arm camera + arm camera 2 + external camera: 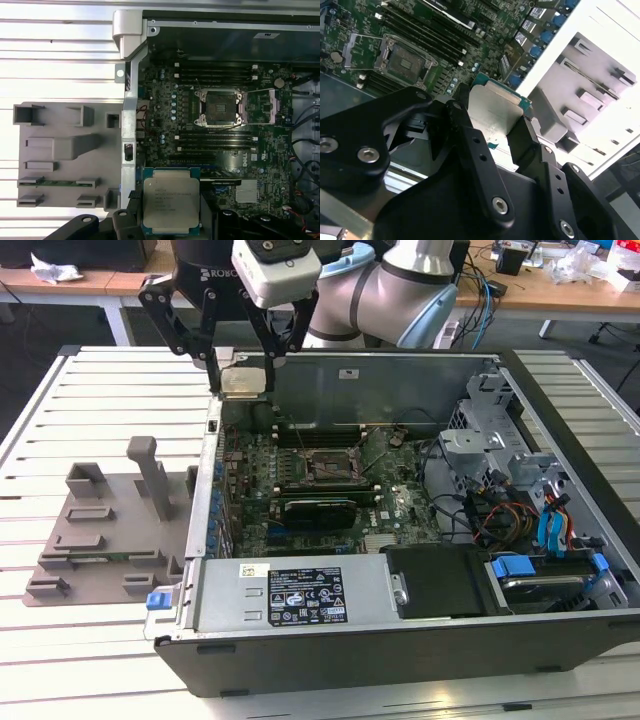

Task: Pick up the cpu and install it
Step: 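Pick up the cpu and move it towards the insertion slot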

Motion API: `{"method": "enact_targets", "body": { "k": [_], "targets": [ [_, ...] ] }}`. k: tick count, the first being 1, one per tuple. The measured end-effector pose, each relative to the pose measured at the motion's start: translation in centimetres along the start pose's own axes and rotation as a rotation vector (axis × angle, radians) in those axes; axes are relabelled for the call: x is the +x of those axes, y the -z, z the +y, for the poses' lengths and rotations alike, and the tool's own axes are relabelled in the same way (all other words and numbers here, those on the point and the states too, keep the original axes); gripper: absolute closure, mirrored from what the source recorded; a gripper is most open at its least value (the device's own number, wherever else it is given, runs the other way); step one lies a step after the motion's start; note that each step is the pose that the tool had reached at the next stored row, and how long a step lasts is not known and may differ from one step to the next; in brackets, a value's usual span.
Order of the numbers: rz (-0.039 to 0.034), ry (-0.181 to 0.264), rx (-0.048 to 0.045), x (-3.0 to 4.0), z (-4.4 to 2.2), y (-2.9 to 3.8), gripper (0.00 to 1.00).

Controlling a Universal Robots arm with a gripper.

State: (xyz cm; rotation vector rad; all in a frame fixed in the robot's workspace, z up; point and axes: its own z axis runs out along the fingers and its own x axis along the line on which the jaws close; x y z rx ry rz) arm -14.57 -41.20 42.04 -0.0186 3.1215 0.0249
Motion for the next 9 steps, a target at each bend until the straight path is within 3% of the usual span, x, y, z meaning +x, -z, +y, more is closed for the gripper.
{"method": "enact_targets", "body": {
  "k": [5, 6, 8, 9],
  "targets": [
    [0.0000, 0.000, 0.0000, -1.23, 0.00, -0.04, 0.45],
    [0.0000, 0.000, 0.0000, -2.21, 0.00, -0.09, 0.45],
    [0.0000, 0.000, 0.0000, -4.17, 0.13, -0.89, 0.45],
    [0.0003, 0.000, 0.0001, -4.48, 0.18, -1.07, 0.45]
  ]
}}
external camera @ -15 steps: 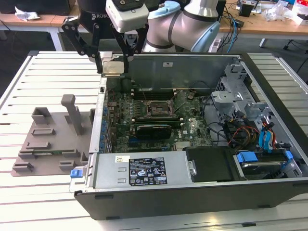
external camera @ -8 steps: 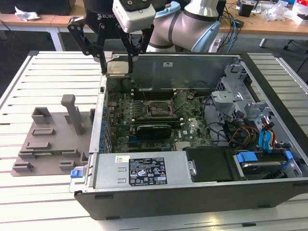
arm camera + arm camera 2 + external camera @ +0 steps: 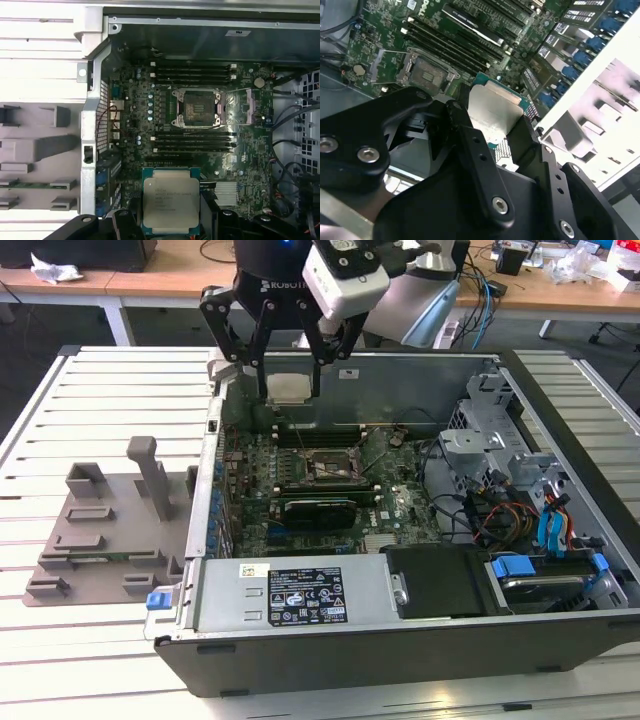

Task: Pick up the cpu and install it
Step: 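Pick up the cpu and move it towards the insertion slot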

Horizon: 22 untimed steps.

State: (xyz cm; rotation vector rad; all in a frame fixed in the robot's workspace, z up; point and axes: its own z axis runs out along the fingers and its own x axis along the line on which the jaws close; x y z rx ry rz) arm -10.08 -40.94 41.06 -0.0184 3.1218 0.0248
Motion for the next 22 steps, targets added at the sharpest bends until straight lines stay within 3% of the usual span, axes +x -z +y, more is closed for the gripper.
{"method": "enact_targets", "body": {
  "k": [4, 6, 7, 11, 22],
  "targets": [
    [0.0006, 0.000, -0.0001, -0.88, 0.52, -0.85, 0.45],
    [0.0010, 0.000, 0.0010, -1.53, 1.56, -1.37, 0.45],
    [0.0011, 0.000, 0.0021, -1.98, 2.50, -1.69, 0.45],
    [0.0012, 0.000, 0.0033, -2.71, 3.70, -2.09, 0.45],
    [0.0012, 0.000, 0.0036, -4.73, 4.34, -2.73, 0.45]
  ]
}}
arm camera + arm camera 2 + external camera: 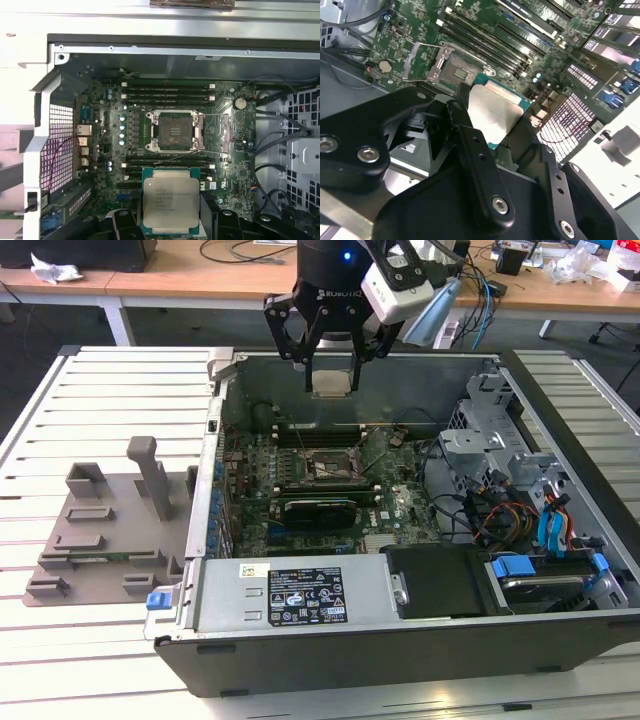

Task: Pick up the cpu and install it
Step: 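Pick up the cpu and move it towards the insertion slot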

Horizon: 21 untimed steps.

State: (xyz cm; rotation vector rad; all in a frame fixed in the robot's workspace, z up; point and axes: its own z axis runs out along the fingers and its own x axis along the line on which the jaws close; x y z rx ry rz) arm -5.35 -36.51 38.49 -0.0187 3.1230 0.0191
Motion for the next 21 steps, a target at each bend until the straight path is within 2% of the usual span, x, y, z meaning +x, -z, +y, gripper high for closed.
{"method": "enact_targets", "body": {
  "k": [12, 16, 21],
  "targets": [
    [0.0000, 0.000, 0.0001, -1.82, 0.29, -1.14, 0.45],
    [0.0000, 0.000, 0.0001, -2.25, 0.29, -1.55, 0.45],
    [0.0000, 0.000, 0.0000, -2.47, 0.29, -1.86, 0.45]
  ]
}}
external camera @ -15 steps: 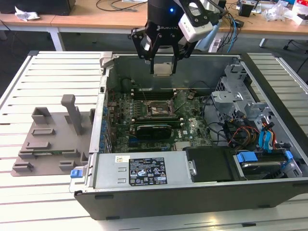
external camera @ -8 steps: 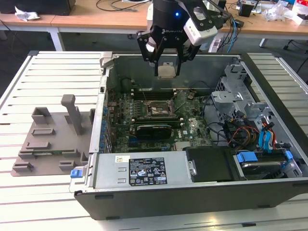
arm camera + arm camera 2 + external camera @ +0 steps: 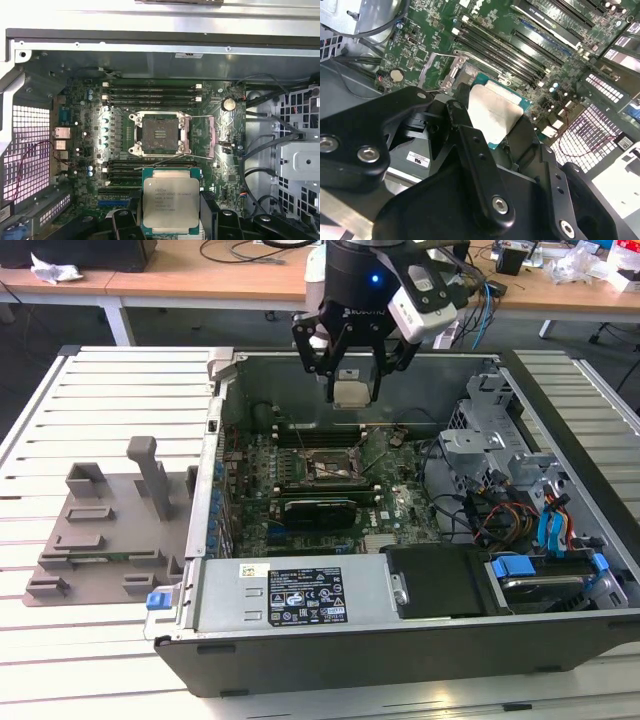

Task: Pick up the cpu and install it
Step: 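Pick up the cpu and move it towards the insertion slot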

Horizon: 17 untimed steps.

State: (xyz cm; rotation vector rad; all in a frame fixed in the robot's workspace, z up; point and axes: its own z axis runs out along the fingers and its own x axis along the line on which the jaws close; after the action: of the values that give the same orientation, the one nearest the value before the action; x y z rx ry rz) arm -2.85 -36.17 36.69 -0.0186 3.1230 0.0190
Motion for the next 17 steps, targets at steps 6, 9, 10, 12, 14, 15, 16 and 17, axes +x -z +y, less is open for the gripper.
{"method": "enact_targets", "body": {
  "k": [6, 9, 10, 12, 14, 15, 16, 17],
  "targets": [
    [0.0000, 0.000, 0.0000, -0.44, -0.01, -0.46, 0.45],
    [0.0000, 0.000, 0.0001, -0.63, -0.01, -0.66, 0.45],
    [0.0000, 0.000, 0.0001, -0.68, -0.01, -0.70, 0.45],
    [0.0001, 0.000, 0.0001, -0.79, -0.02, -0.80, 0.45],
    [0.0000, 0.000, 0.0001, -0.90, -0.02, -0.90, 0.45],
    [0.0000, 0.000, 0.0001, -1.03, -0.02, -1.02, 0.45],
    [0.0001, 0.000, 0.0001, -1.08, -0.02, -1.07, 0.45],
    [0.0000, 0.000, 0.0001, -1.16, -0.03, -1.14, 0.45]
  ]
}}
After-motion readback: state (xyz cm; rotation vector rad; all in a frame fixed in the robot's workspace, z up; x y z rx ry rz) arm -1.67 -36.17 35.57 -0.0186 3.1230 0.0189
